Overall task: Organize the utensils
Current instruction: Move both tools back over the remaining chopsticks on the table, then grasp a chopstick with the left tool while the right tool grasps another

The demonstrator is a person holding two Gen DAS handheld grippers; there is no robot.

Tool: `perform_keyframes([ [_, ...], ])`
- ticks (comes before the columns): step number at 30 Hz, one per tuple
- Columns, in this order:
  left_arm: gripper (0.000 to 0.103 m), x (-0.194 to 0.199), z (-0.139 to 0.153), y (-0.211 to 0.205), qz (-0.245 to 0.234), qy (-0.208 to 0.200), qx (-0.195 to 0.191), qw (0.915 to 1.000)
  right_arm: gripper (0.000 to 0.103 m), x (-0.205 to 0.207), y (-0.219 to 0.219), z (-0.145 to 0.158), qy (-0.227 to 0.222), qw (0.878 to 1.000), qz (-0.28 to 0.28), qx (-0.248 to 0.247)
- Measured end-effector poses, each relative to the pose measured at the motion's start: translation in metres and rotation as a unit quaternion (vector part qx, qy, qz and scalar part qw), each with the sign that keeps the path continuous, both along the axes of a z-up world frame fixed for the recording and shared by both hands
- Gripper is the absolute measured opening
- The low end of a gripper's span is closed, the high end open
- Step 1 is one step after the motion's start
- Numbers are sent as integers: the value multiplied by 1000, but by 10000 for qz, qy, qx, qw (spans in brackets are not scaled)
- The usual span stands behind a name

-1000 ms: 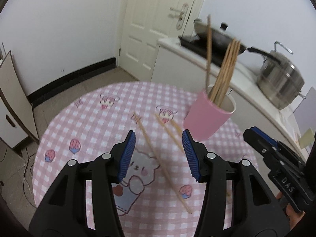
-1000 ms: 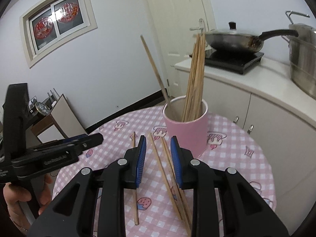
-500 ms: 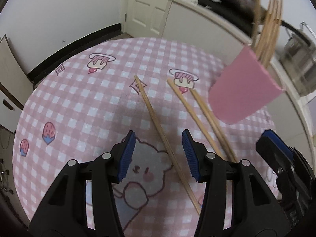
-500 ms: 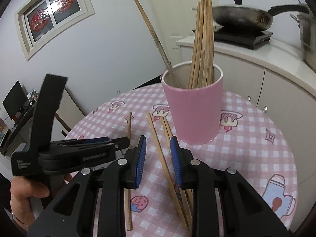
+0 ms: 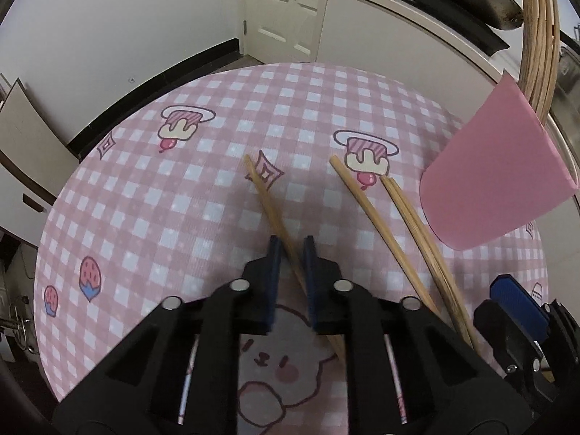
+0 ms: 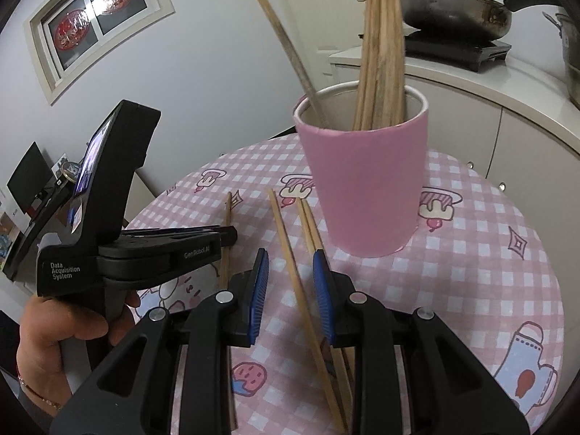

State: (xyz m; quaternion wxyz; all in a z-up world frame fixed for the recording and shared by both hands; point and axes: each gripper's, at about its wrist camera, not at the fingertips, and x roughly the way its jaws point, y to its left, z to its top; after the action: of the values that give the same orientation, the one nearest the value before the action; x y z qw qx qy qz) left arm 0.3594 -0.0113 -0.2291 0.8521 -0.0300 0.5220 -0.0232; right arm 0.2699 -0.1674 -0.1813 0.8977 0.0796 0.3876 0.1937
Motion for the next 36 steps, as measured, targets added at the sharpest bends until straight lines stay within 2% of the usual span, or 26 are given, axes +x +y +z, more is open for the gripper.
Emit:
perform_keyframes([
  [7,6,-11,2,14,-131,-66,-71,9999,24,8,23,-5,97,9988,341,-350],
  [22,6,-27,27,64,-60,-415,-348,9985,24,59,66,-22,167,9867,727,-1446],
  [28,6,-26,28,67,-81,-446,-437,9980,24,71,76,-32,289,9813,745,-1749],
  [32,6,-24,27,69,-109,-434,-530,9976,23,76,77,-32,376,9807,797,-1745],
  [33,6,-24,27,69,-119,-433,-537,9975,20,78,78,-32,392,9803,803,-1762],
  [35,6,-25,28,69,-134,-438,-579,9973,6,78,81,-33,391,9789,814,-1835],
  [36,6,-25,29,69,-138,-445,-598,9971,6,78,82,-32,401,9784,807,-1859],
])
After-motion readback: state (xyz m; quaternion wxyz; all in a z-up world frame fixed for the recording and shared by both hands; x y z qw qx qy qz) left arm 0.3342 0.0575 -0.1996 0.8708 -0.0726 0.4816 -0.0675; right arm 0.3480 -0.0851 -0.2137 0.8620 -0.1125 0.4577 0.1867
